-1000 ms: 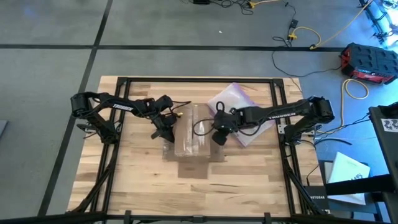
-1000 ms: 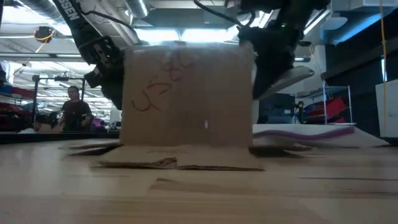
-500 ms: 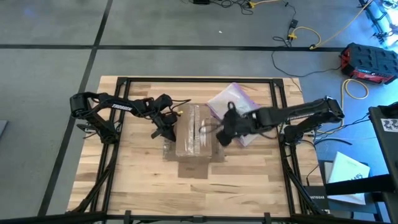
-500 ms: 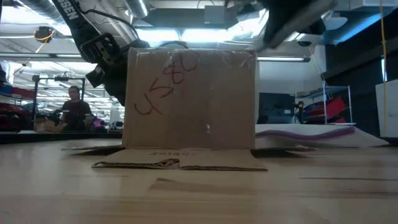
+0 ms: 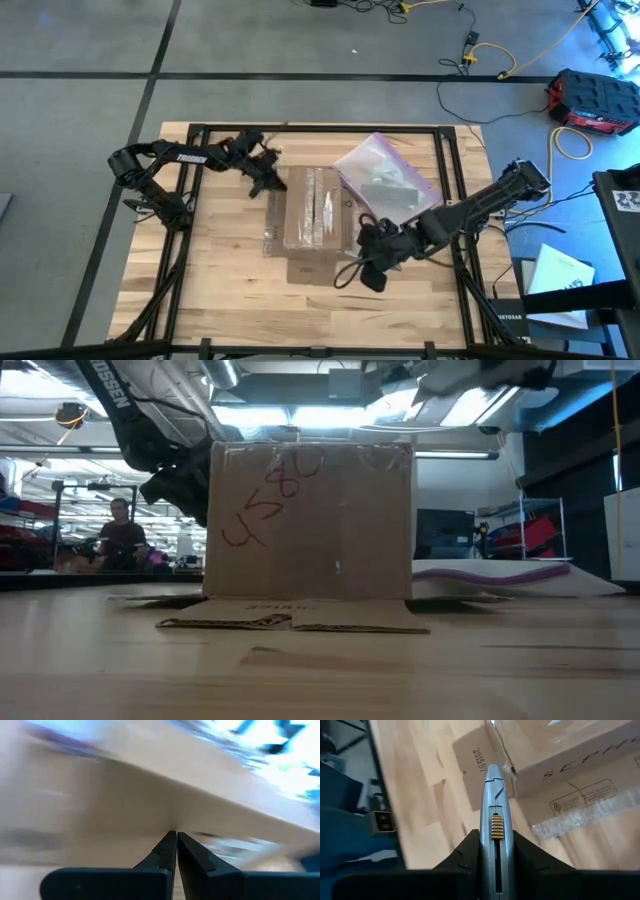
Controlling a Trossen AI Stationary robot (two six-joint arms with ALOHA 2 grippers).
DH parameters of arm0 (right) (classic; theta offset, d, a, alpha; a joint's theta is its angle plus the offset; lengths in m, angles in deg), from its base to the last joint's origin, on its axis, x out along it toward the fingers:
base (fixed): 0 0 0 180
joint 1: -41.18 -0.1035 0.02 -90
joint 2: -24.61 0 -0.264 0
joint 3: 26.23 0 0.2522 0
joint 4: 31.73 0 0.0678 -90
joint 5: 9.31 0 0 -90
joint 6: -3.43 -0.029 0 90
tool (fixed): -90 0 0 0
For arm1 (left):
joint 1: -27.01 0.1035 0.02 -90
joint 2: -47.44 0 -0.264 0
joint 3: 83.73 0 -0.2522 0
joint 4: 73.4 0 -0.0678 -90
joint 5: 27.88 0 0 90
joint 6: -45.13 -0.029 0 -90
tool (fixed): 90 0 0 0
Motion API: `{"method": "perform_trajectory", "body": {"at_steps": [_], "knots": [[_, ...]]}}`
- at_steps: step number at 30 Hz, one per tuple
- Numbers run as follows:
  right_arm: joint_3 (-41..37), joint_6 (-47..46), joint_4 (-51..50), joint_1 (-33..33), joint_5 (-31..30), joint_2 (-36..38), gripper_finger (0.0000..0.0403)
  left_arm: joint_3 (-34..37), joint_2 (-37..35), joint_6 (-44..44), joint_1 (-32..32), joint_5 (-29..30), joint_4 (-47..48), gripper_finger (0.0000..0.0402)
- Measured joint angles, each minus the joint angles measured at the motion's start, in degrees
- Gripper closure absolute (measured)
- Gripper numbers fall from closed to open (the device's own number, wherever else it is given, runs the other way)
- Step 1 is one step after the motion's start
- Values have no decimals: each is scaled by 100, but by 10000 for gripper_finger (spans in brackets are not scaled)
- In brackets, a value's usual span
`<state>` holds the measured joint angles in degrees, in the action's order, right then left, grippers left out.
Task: Unpack boxes
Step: Break down the cardboard box using a cutter until it is fully flat
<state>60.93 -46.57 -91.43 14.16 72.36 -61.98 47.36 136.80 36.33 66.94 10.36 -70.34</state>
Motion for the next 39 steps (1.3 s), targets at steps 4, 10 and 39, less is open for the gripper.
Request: {"method": "perform_trajectory", "body": {"at_steps": [4,10,39], "knots": [[-7,229,326,9,7,-378,348,-12,0,522,354,484,-945,402],[-7,2,451,-4,35,-531,348,-74,0,966,349,618,-1487,402],[-11,-530,-1363,15,-419,-451,348,-68,4,742,254,-18,-452,402]]}}
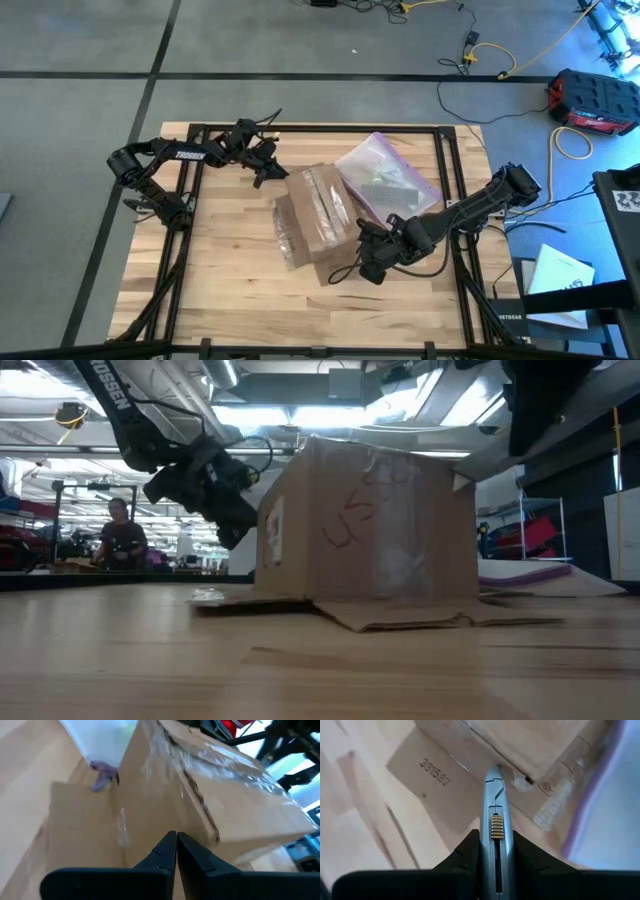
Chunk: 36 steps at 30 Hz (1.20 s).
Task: Unpack boxes
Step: Break down the cardboard box using a cutter until it is fully flat
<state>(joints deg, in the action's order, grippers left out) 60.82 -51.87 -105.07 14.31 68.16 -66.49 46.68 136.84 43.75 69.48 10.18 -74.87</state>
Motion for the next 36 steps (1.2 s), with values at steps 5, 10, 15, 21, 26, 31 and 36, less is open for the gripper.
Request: {"method": "perform_trajectory", "body": {"at_steps": [5,10,15,21,26,31,36], "knots": [[0,0,-124,-2,-148,47,348,2,0,-426,132,-146,891,402],[0,-72,-530,-2,-354,106,348,2,0,-1020,135,-148,1737,402],[0,-267,-816,-6,-577,213,348,2,0,-1161,135,-145,1936,402],[0,-494,-1091,-7,-744,345,348,2,-47,-975,135,-125,1478,402],[77,-648,-1131,-61,75,560,348,1,-377,-66,151,151,153,402],[751,-1081,-791,-169,727,571,348,-54,-933,269,316,247,-369,402],[1645,-1669,-566,39,689,203,348,-59,-1323,286,433,303,-352,402]]}}
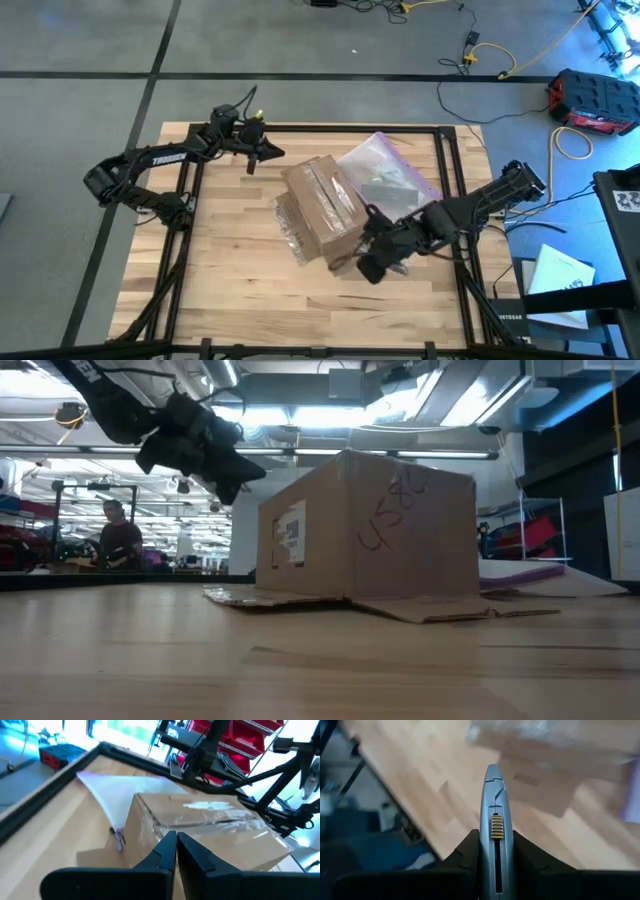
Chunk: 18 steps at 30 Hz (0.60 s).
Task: Unpack boxes
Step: Break down the cardboard box using a cutter until it is fully flat
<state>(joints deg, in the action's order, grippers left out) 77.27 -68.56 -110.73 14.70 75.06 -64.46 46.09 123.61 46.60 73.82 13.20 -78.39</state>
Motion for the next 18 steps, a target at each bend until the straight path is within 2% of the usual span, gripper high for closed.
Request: {"method": "perform_trajectory", "body": {"at_steps": [5,8,13,18], "knots": [[723,-281,-1057,412,-225,-537,348,0,14,-57,-39,-1,18,402],[846,-175,-907,693,-226,-913,348,2,53,-134,-206,36,177,402],[1274,279,-1059,1049,-266,-1438,348,4,-23,-754,-894,977,247,402],[1643,362,-1549,1331,-447,-1585,348,-2,-28,-538,-1447,1062,84,402]]}}
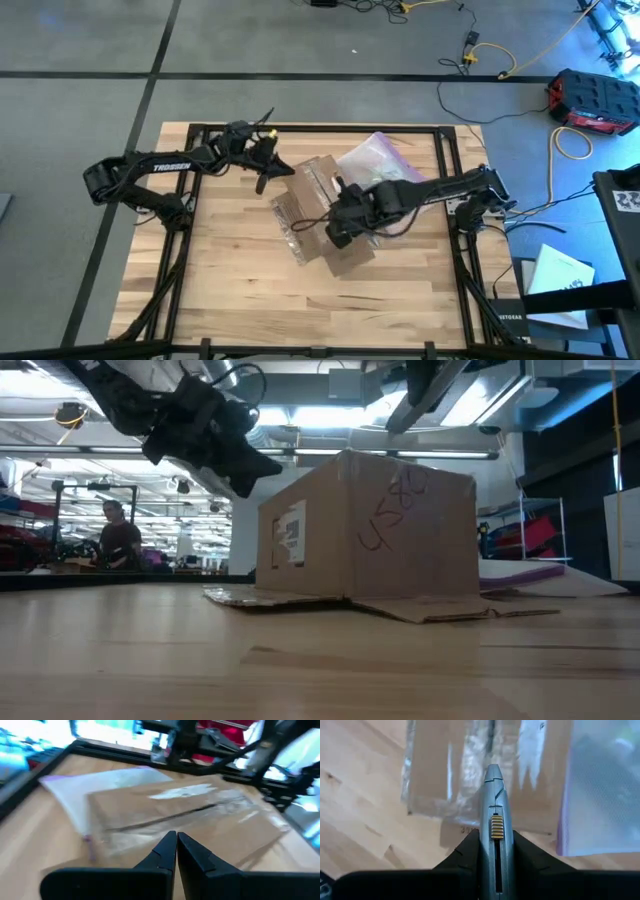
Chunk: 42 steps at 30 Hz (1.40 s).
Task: Unpack boxes
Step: Break down the cardboard box using a cutter until it is fully flat
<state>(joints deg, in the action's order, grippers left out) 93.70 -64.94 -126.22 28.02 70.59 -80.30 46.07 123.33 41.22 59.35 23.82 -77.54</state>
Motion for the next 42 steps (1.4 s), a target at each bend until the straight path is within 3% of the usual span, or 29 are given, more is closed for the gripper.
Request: {"method": "perform_trajectory", "body": {"at_steps": [16,22,28,42], "knots": [[-11,623,265,505,214,-226,348,-16,215,144,-1692,1223,-272,402],[-13,738,211,507,219,-226,348,-632,682,455,-1991,2472,182,402],[-13,727,116,507,278,-226,348,-1224,1188,449,-2077,2603,988,402],[-15,196,275,507,832,-224,348,-1238,1421,435,-2108,2647,992,402]]}}
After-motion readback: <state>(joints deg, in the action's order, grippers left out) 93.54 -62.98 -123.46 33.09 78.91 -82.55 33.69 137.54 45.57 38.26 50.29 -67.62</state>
